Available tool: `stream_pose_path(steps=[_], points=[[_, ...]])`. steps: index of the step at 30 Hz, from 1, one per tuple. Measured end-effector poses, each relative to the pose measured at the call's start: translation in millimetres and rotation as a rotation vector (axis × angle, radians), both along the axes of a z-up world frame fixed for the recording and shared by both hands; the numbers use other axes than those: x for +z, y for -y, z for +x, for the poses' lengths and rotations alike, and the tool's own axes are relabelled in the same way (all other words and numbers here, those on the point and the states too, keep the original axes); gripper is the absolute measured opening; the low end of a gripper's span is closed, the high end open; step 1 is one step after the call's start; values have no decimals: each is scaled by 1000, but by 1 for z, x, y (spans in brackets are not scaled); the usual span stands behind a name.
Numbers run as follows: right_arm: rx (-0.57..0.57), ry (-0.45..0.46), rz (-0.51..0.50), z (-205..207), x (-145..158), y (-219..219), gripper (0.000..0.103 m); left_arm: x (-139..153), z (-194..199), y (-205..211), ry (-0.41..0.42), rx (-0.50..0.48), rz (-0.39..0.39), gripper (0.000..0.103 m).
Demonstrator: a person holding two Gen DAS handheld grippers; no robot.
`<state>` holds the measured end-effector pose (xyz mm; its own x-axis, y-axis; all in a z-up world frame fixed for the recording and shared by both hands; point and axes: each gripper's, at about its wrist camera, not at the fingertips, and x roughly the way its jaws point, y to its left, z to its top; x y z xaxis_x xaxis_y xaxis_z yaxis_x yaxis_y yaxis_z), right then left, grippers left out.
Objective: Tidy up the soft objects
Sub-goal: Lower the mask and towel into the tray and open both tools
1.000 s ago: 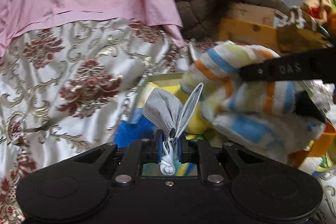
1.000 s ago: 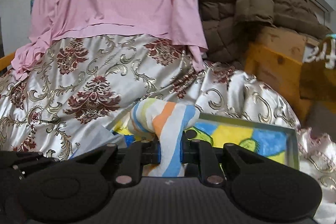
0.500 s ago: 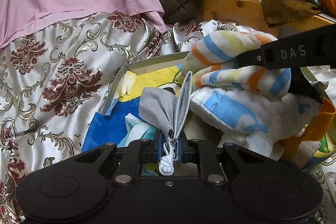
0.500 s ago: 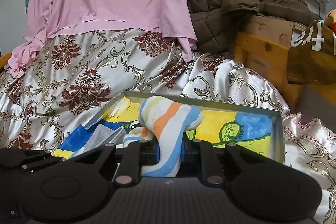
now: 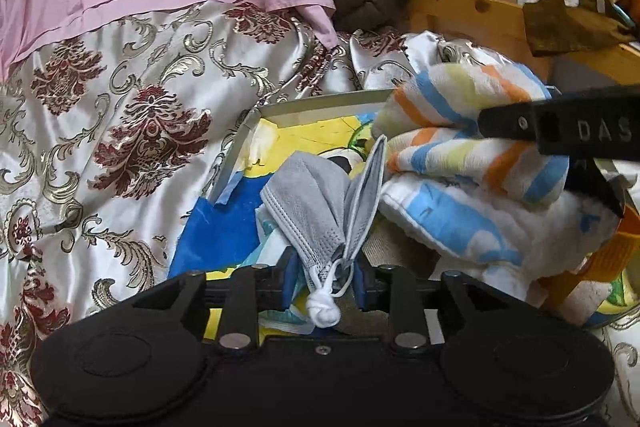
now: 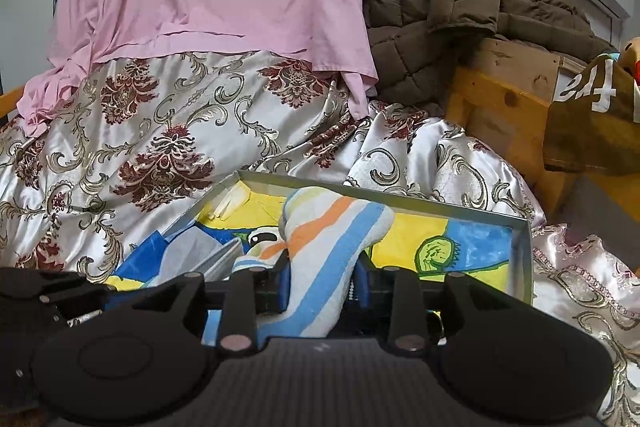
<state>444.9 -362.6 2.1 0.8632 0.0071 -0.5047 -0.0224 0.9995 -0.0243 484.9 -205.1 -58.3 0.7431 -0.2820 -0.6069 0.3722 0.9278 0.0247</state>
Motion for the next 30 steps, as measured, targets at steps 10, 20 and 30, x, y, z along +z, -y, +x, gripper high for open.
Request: stream_pose_path(steps=[10,20,30], points=[[-2,-4,-12,-7,7,-1,55,10,-3,-7,5,19,-36,43],[-19,2,-20,-19,16,6,78,21,-11,-21,31,62,-102,67],[-63,13,-19,-29,28,12,94,39,-15,-40,52,121,-177,87]])
